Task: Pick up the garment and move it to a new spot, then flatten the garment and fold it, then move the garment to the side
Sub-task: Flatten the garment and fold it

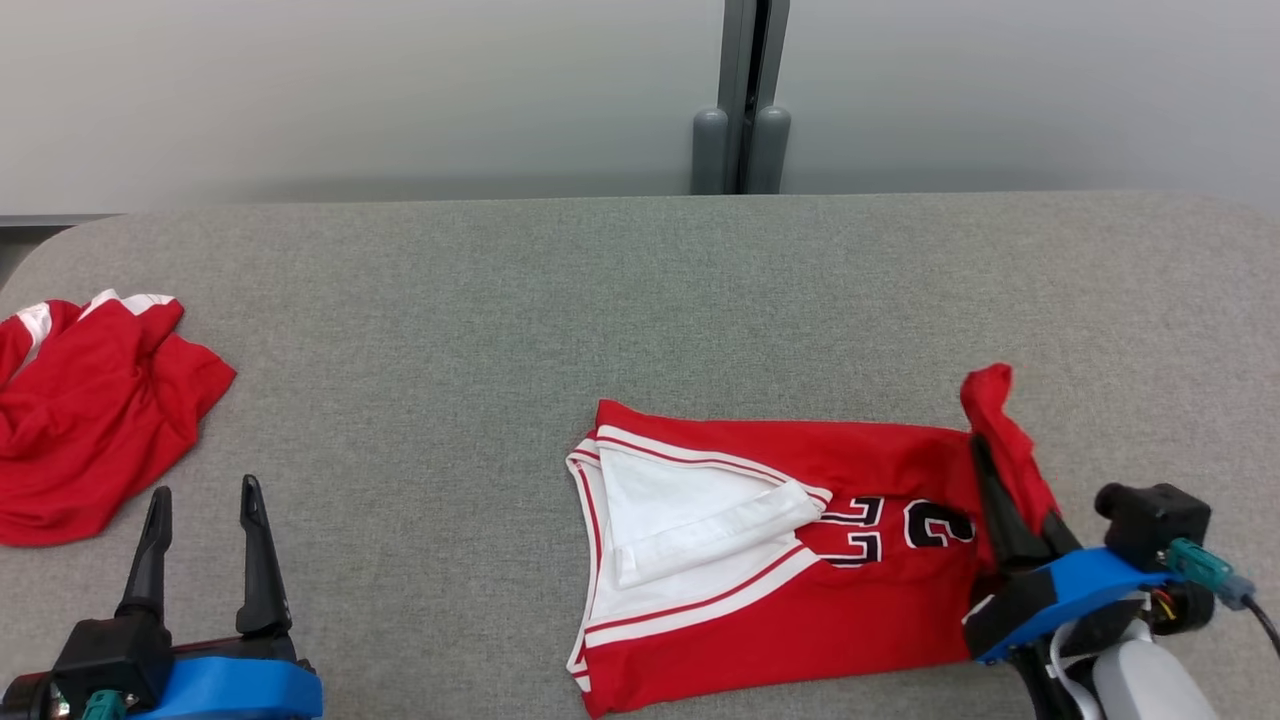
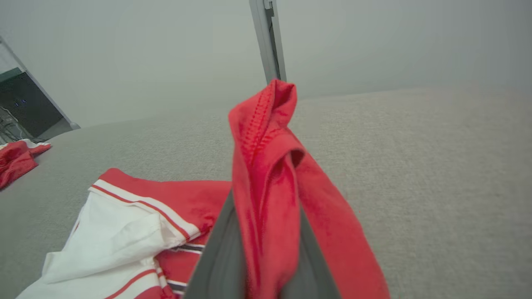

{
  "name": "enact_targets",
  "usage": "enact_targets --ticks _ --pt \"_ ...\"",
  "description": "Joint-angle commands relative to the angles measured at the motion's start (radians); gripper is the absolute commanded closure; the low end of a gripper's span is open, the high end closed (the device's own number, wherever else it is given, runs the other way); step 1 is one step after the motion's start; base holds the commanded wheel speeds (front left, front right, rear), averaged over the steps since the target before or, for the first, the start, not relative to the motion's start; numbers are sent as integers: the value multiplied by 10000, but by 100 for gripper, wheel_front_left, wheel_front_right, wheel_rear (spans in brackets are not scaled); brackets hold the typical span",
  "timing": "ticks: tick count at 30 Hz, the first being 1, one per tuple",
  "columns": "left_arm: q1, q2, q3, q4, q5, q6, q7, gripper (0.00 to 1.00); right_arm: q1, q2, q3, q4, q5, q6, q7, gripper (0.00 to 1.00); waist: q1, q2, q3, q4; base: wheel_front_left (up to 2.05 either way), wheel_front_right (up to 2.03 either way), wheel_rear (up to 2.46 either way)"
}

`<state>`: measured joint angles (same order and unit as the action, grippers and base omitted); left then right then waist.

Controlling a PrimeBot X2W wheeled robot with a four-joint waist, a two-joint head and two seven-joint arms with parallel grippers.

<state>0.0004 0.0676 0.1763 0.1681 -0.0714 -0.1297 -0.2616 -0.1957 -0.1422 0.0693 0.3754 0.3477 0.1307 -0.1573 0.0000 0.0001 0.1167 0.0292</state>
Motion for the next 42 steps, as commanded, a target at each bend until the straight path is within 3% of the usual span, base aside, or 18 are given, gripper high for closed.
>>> enact_targets --ticks 1,10,24,25,26,27,34,42 --pt "-15 17 -40 -9 6 -11 -44 0 47 77 141 -175 46 1 62 100 0 -1 16 16 0 0 0" --pt "-298 -23 -235 60 -34 -9 -44 0 -777 741 2361 -463 404 1 389 100 0 -1 194 193 0 0 0" --pt "-570 -32 -490 209 -101 -10 -44 0 -2426 903 5206 1286 2123 1 -106 100 0 -1 436 593 0 0 0" --pt "-576 -35 -483 217 -112 -10 -44 0 -2532 907 5277 1444 2210 1 -196 84 0 -1 455 597 0 0 0" --pt "-577 -41 -471 226 -129 -10 -44 0 -2610 905 5317 1625 2284 1 -234 29 0 -1 471 600 0 0 0" --pt "-589 -45 -465 234 -139 -10 -44 0 -2662 906 5376 1773 2328 1 -300 0 0 -1 482 602 0 0 0" --pt "-501 -60 -369 270 -143 -10 -44 0 -2941 903 5160 2567 2124 1 -794 0 0 -1 373 373 0 0 0" --pt "-337 -1 -327 180 -71 -10 -44 0 -2458 489 3170 2229 897 3 -1078 0 0 -1 28 9 0 0 0"
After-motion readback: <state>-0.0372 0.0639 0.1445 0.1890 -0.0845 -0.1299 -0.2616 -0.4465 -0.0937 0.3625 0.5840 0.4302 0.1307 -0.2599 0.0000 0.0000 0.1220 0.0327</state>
